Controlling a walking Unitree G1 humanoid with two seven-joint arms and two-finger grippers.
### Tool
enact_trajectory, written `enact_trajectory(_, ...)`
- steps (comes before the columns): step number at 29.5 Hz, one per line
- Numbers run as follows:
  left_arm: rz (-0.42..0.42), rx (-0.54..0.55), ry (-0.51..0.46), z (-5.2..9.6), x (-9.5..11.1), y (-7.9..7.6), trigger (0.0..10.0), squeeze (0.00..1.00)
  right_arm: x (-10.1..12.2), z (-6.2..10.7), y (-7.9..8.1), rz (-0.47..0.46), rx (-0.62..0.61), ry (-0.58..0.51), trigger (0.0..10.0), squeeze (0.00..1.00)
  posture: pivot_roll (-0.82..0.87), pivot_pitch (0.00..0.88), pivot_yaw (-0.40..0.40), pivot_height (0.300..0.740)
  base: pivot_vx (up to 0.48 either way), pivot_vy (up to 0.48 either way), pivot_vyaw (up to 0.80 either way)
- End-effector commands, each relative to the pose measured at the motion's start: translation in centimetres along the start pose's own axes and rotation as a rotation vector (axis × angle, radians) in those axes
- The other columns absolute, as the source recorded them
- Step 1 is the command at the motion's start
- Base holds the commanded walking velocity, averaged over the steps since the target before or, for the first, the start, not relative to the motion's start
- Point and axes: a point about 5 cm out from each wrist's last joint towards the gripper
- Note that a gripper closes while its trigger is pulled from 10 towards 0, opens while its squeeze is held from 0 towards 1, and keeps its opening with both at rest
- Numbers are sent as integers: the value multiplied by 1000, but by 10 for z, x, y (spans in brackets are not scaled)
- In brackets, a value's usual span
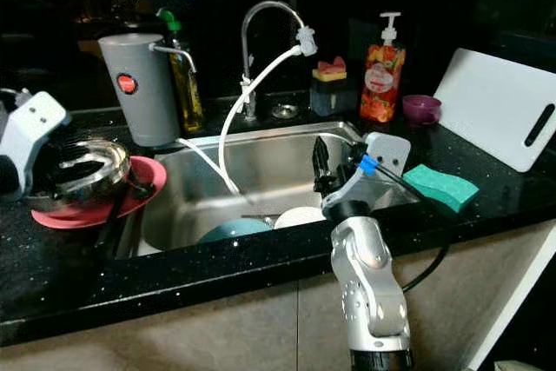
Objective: Kitchen organization
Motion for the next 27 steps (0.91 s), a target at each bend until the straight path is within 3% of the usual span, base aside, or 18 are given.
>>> enact_trajectory(1, 15, -38, 31, -8, -5, -5, 10000, 0, -3, -2, 3, 4, 10, 16, 10000, 0, 159, 38, -4, 740, 0, 0, 0)
enact_trajectory(8, -40, -149, 68, -17, -1, -7, 10000, 0, 0, -3, 2, 14, 12, 8, 10000, 0, 145, 32, -3, 740, 0, 0, 0)
enact_trajectory(9, -47, -141, 77, -18, -1, -6, 9020, 0, 0, -2, 2, 15, 11, 7, 10000, 0, 145, 32, -3, 740, 0, 0, 0)
enact_trajectory(10, -47, -141, 77, -18, -1, -6, 9020, 0, 0, -2, 2, 15, 11, 7, 10000, 0, 145, 32, -3, 740, 0, 0, 0)
enact_trajectory(11, -55, -138, 87, -20, -2, -5, 3961, 0, 0, -2, 2, 16, 11, 6, 10000, 0, 141, 30, -5, 740, 0, 0, 0)
enact_trajectory(12, -61, -135, 95, -21, -2, -5, 4588, 0, 1, -2, 1, 17, 10, 5, 10000, 0, 141, 30, -5, 740, 0, 0, 0)
enact_trajectory(13, -58, -127, 103, -23, -2, -4, 4588, 0, 1, -2, 1, 19, 10, 5, 10000, 0, 138, 26, -6, 740, 0, 0, 0)
enact_trajectory(14, -40, -110, 117, -26, -2, -3, 10000, 0, 1, -2, 0, 22, 11, 4, 10000, 0, 136, 23, -7, 740, 0, 0, 0)
enact_trajectory(27, -66, -122, 154, -38, -2, -7, 10000, 0, 4, -5, 2, 30, 24, -4, 10000, 0, 127, 9, -17, 740, 0, 0, 0)
Point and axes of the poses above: a point about 5 cm out from each wrist's last joint towards the gripper, its own z axis pointing back from the gripper into the wrist, its own x axis along the axis of the wrist's last joint, y = z × x, and after that the axes turned 11 degrees about -z, right-handed
